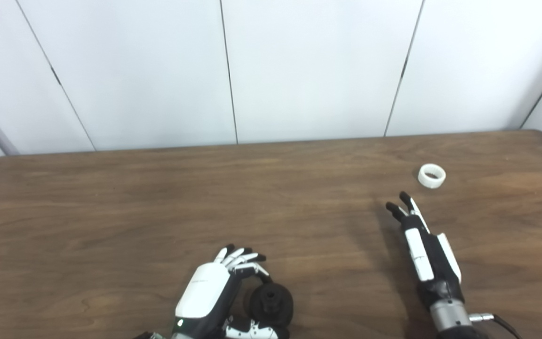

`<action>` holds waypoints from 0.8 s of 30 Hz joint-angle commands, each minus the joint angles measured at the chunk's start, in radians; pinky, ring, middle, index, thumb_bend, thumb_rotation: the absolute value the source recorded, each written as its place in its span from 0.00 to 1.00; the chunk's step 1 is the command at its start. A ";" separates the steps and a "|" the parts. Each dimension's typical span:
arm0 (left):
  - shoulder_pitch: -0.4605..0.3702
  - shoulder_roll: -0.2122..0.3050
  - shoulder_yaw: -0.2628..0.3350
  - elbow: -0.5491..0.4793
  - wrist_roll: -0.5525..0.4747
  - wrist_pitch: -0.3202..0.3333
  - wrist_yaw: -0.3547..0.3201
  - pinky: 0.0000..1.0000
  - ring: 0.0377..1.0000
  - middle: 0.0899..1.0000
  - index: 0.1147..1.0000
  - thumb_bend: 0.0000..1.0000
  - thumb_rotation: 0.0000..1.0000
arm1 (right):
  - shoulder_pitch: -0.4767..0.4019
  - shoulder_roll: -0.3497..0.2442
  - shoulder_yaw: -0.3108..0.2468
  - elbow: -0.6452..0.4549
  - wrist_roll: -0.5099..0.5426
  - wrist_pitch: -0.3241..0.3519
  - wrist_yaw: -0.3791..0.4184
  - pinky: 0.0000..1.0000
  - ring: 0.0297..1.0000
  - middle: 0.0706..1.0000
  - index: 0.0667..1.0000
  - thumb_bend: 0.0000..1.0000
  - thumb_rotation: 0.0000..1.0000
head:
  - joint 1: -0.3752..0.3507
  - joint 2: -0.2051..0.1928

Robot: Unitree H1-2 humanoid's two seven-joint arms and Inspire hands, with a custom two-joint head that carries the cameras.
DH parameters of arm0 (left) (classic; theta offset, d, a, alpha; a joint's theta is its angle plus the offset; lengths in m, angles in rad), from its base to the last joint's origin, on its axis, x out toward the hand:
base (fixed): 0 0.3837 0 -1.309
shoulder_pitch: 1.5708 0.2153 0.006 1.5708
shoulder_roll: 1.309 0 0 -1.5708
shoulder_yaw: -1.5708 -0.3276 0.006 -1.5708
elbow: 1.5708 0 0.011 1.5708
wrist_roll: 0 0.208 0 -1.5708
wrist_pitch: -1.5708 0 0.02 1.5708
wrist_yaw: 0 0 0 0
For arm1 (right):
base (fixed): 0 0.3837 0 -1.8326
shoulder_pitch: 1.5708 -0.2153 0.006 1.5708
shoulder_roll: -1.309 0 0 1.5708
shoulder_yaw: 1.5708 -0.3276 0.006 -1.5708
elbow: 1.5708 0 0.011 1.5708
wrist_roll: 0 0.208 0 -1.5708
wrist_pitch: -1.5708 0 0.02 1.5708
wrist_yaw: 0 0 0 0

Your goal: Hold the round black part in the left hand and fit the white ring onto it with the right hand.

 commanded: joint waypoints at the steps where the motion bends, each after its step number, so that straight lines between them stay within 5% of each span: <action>1: 0.006 0.000 0.001 0.013 0.020 -0.014 0.007 1.00 0.90 0.81 0.42 0.52 0.06 | -0.004 0.006 0.012 -0.033 0.009 0.019 0.017 1.00 0.96 0.90 0.97 0.56 1.00 | -0.007 0.007; 16: 0.012 -0.009 0.007 0.063 0.033 -0.032 0.018 1.00 0.91 0.81 0.42 0.52 0.05 | -0.011 -0.014 -0.015 -0.101 0.048 0.092 0.030 1.00 0.96 0.92 0.97 0.56 1.00 | -0.020 0.040; 19: 0.011 -0.007 0.005 0.064 0.045 -0.031 0.017 1.00 0.91 0.81 0.42 0.52 0.05 | -0.025 -0.022 -0.030 -0.123 0.063 0.113 0.031 0.99 0.95 0.93 0.96 0.53 0.89 | -0.020 0.040; 24: 0.007 0.002 0.005 0.071 0.057 -0.044 0.022 1.00 0.91 0.80 0.42 0.52 0.05 | -0.073 -0.062 -0.040 -0.156 -0.076 0.169 -0.017 0.78 0.86 0.88 0.85 0.58 0.59 | -0.063 0.042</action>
